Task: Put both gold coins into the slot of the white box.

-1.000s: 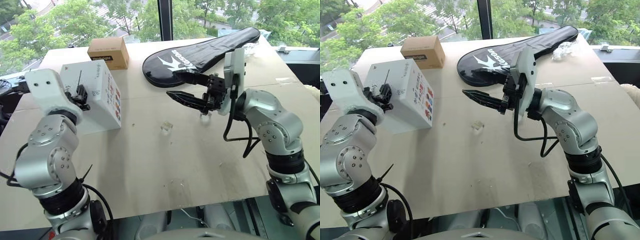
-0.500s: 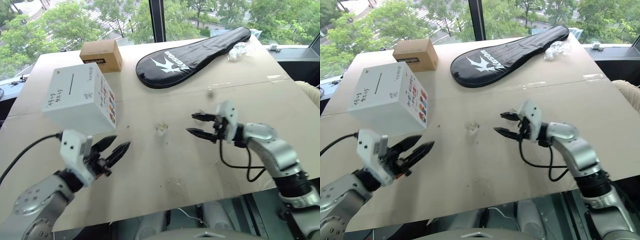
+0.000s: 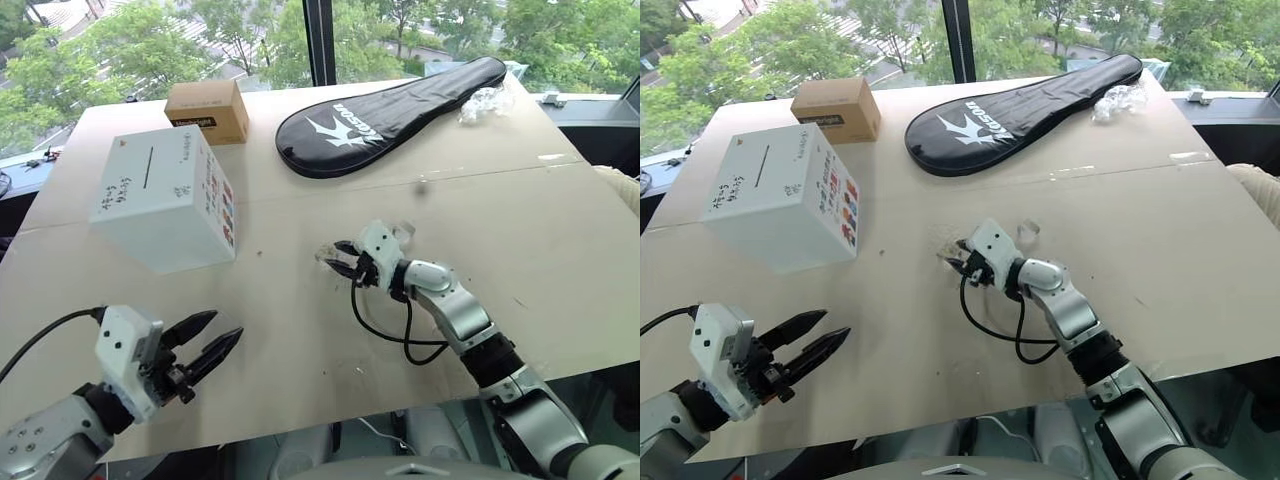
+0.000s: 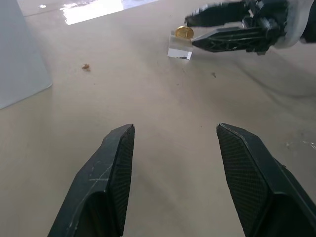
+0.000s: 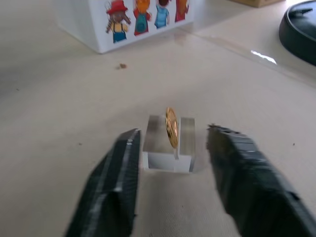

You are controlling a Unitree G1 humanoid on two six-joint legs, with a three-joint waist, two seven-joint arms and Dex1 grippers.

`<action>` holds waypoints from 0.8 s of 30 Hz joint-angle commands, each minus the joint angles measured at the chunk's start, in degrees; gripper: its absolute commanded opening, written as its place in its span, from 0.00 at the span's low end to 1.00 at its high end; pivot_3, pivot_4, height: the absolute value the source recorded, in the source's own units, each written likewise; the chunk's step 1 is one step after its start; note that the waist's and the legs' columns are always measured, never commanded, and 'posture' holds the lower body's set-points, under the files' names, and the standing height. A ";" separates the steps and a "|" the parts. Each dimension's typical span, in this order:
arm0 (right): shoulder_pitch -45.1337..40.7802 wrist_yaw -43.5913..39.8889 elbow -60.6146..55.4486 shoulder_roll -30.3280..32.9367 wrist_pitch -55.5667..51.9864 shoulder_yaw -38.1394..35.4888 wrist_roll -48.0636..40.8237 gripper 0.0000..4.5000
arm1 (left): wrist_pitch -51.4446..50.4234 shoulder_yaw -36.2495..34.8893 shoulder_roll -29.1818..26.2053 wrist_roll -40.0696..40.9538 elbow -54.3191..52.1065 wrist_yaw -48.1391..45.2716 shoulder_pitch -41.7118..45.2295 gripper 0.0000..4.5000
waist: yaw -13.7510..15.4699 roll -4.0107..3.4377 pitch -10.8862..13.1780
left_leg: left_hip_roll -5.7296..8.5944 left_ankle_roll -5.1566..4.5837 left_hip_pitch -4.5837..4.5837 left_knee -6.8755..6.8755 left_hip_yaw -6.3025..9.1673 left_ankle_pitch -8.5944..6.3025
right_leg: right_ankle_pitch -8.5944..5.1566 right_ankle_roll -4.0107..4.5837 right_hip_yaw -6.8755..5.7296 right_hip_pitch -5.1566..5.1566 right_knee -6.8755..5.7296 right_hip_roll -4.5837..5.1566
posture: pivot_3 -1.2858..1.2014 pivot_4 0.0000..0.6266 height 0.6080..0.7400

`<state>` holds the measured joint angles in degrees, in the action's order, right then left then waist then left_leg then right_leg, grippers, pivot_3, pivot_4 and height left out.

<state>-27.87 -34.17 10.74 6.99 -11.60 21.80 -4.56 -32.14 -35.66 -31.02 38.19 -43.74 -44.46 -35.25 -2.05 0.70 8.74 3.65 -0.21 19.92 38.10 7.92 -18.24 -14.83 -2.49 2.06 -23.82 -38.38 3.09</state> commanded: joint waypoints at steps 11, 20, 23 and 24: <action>0.04 -3.97 -5.70 -4.06 0.31 -4.92 -7.80 0.01 | 0.46 -0.62 1.83 7.71 -0.73 5.69 3.86 0.60 | -0.20 -0.04 0.02 | -0.02 0.00 0.00 -0.02 0.02 -0.01 | 0.00 0.00 -0.02 0.01 0.04 -0.02 | 0.52 0.24 1.00; -2.44 -9.93 -22.68 -3.28 -32.10 -14.29 -40.48 0.01 | -2.19 9.29 9.16 49.93 -0.48 22.17 12.53 0.60 | -0.20 -0.10 0.06 | -0.01 -0.01 0.05 0.01 0.20 -0.02 | 0.01 -0.01 -0.14 0.09 0.14 0.04 | 0.52 0.24 1.00; -4.16 -7.95 -25.59 -4.06 -39.35 -16.87 -49.76 0.01 | 0.15 13.22 11.49 54.48 0.68 26.08 17.20 0.60 | -0.15 -0.22 0.11 | -0.01 0.00 0.04 0.00 0.25 -0.02 | 0.01 0.00 -0.23 0.09 0.14 0.02 | 0.52 0.24 1.00; -4.48 -7.35 -25.99 -4.27 -40.66 -17.41 -51.56 0.01 | 0.41 13.99 11.69 54.96 0.72 26.48 17.94 0.60 | -0.19 -0.23 0.11 | -0.02 0.01 0.04 0.00 0.28 -0.01 | 0.01 0.00 -0.26 0.09 0.13 0.00 | 0.52 0.24 1.00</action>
<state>-30.98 -42.47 -11.99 3.59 -49.23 6.05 -50.60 -33.22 -22.88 -19.61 90.43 -42.31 -19.02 -18.02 -2.24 0.48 8.85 3.62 -0.20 19.96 38.10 8.20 -18.25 -14.82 -2.48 1.80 -23.73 -38.25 3.07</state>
